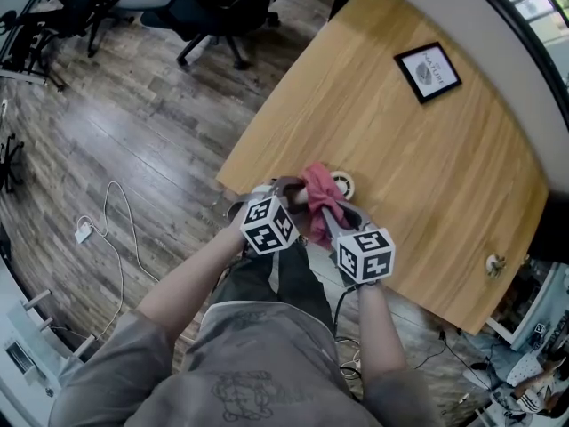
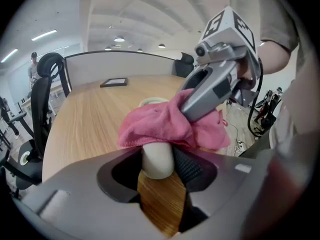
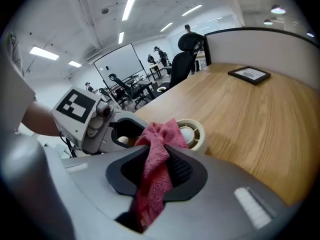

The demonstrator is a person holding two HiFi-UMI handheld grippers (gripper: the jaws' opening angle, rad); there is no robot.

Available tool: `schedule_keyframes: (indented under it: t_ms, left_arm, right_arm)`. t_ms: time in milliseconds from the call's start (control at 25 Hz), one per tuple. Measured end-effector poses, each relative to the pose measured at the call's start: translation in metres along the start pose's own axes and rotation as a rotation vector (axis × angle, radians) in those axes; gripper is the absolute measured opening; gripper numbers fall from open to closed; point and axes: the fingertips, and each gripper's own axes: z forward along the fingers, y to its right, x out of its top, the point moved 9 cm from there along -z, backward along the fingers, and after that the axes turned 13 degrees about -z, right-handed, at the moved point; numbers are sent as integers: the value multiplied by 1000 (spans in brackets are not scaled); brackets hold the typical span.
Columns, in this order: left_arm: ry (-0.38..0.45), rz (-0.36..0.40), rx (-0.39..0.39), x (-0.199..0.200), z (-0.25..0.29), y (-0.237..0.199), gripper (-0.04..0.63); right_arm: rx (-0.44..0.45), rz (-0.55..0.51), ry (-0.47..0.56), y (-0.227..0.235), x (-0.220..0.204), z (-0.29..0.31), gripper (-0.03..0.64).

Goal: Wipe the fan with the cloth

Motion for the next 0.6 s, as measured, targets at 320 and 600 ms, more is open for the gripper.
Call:
schedule_keyframes:
  t_ms: [320, 600]
  left_arm:
    - [-32, -28, 2, 2, 3, -2, 196]
    - [-47, -174, 10, 9, -12, -10, 201]
  right_arm:
    - [-266, 86, 72, 39, 7, -31, 75]
    - [-355, 110, 202, 48, 39, -74, 75]
